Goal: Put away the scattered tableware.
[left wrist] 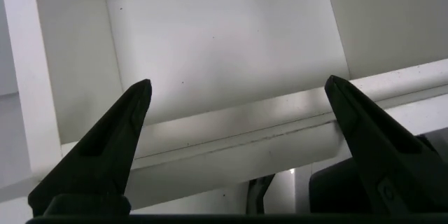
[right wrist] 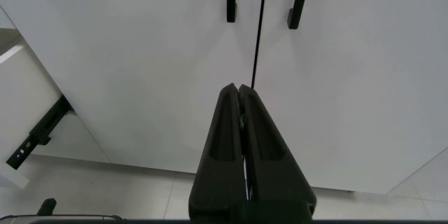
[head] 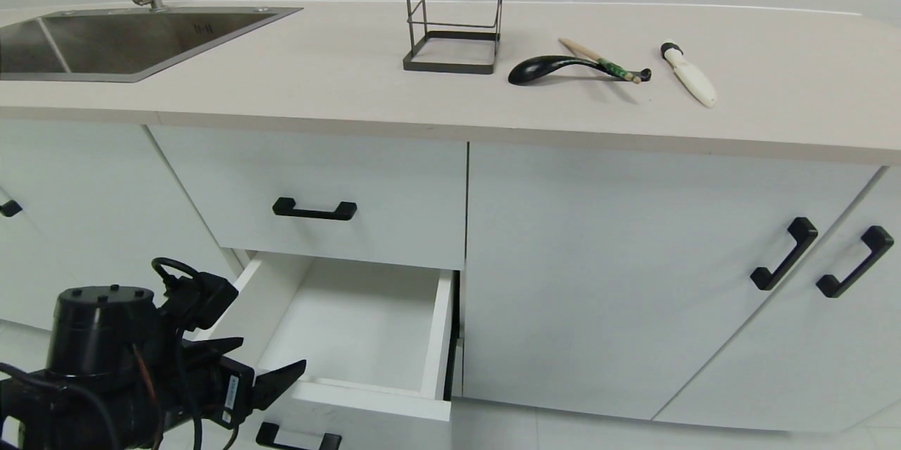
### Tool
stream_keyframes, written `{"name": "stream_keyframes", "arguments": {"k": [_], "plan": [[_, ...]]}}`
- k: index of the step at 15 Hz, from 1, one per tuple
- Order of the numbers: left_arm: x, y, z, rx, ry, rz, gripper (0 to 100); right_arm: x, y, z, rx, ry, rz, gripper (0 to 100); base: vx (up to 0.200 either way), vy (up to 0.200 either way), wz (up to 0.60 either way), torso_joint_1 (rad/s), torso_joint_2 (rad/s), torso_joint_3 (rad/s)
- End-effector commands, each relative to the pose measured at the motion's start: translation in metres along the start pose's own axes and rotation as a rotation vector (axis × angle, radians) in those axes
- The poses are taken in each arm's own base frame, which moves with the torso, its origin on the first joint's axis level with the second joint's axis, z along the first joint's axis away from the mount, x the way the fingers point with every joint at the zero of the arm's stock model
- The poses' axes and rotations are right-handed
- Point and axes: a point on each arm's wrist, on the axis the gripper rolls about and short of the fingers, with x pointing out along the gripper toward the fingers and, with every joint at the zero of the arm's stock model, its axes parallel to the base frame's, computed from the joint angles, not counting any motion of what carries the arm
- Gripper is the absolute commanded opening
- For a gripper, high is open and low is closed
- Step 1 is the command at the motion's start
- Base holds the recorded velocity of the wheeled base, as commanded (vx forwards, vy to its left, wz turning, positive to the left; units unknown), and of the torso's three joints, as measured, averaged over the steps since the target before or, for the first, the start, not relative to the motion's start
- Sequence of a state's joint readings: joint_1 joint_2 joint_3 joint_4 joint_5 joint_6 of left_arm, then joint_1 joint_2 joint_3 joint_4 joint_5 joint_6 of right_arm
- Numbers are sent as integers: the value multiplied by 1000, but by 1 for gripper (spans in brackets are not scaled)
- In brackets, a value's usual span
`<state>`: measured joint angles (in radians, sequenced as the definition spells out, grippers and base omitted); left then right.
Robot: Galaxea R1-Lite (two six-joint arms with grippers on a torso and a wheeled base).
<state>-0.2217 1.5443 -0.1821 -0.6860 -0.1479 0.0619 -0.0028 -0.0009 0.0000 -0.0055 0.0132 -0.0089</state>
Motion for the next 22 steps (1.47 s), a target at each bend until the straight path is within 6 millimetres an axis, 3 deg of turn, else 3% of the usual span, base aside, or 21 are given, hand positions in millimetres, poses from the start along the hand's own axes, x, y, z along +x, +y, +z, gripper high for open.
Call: {"name": "stream_keyframes", "arguments": {"k": [1,8,12,13,17,19,22], "plan": [[-9,-2,-7,4,-3,3,100,0,0,0,0,0,0,0,0,0,0,0,0,0],[-46,-7,-2,41,-182,8,100,0,0,0,0,0,0,0,0,0,0,0,0,0],[-104,-16,2,87,-504,33,100,0,0,0,0,0,2,0,0,0,0,0,0,0],[-133,-19,-2,122,-659,70,100,0,0,0,0,0,2,0,0,0,0,0,0,0],[-180,-26,-33,182,-856,239,100,0,0,0,0,0,0,0,0,0,0,0,0,0],[-185,-30,-54,161,-847,264,100,0,0,0,0,0,2,0,0,0,0,0,0,0],[-174,-33,-85,119,-782,292,100,0,0,0,0,0,2,0,0,0,0,0,0,0]]}}
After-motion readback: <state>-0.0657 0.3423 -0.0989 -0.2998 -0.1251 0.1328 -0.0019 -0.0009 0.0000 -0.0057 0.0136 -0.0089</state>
